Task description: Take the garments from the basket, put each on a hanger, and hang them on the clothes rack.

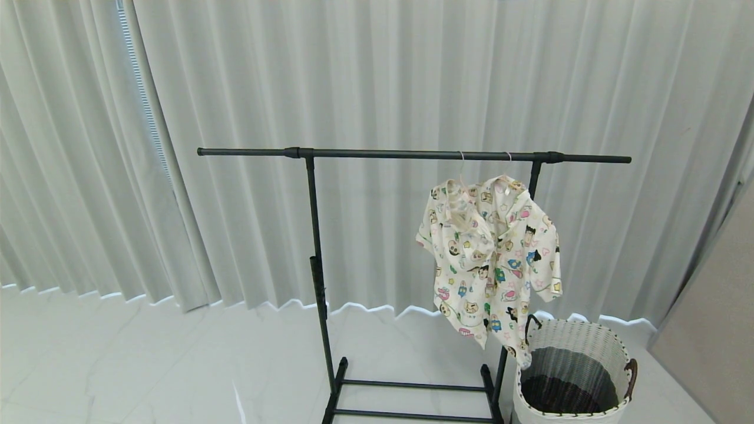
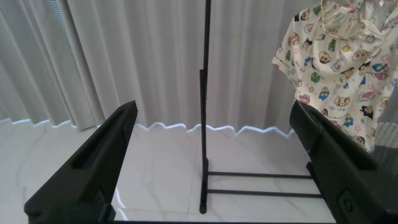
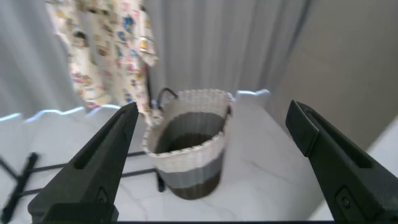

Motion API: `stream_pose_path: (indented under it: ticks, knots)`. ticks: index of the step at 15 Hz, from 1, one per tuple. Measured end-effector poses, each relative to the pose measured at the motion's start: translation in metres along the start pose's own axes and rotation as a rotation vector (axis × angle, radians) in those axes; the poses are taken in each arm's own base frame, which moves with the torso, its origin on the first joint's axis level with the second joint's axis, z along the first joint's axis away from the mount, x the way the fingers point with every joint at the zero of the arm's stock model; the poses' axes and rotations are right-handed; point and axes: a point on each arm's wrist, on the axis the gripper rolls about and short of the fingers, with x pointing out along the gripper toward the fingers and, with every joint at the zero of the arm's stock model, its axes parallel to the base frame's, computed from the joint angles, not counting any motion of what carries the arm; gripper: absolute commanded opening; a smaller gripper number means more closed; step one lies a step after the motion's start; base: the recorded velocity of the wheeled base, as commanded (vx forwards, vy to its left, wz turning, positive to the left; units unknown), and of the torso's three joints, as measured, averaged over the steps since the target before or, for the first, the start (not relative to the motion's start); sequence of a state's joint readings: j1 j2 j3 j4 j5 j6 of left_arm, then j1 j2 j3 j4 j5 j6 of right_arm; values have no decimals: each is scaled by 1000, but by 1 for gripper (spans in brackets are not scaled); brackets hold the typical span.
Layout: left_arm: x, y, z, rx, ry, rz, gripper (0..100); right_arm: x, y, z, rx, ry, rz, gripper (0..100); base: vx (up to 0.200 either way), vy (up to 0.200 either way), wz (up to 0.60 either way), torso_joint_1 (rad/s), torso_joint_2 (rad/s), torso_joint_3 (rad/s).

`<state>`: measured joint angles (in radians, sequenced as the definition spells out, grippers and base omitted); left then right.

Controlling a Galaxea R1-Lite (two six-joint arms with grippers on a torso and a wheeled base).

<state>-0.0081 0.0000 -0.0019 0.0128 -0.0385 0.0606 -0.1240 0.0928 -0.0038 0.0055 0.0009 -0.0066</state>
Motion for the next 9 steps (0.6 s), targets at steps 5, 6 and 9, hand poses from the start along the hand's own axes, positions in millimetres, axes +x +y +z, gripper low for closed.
stream_pose_path:
  ticks: [5,6,9]
  knots:
    - [0,0,0,0,-1,0,100,-4,-2,-2,0,-53,118,100,0,0,0,0,0,0]
    - [0,0,0,0,-1,0,100,-5,-3,-2,9,-65,120,100,0,0,0,0,0,0]
    - [0,0,0,0,-1,0,100,-6,-3,-3,22,-83,122,100,0,0,0,0,0,0]
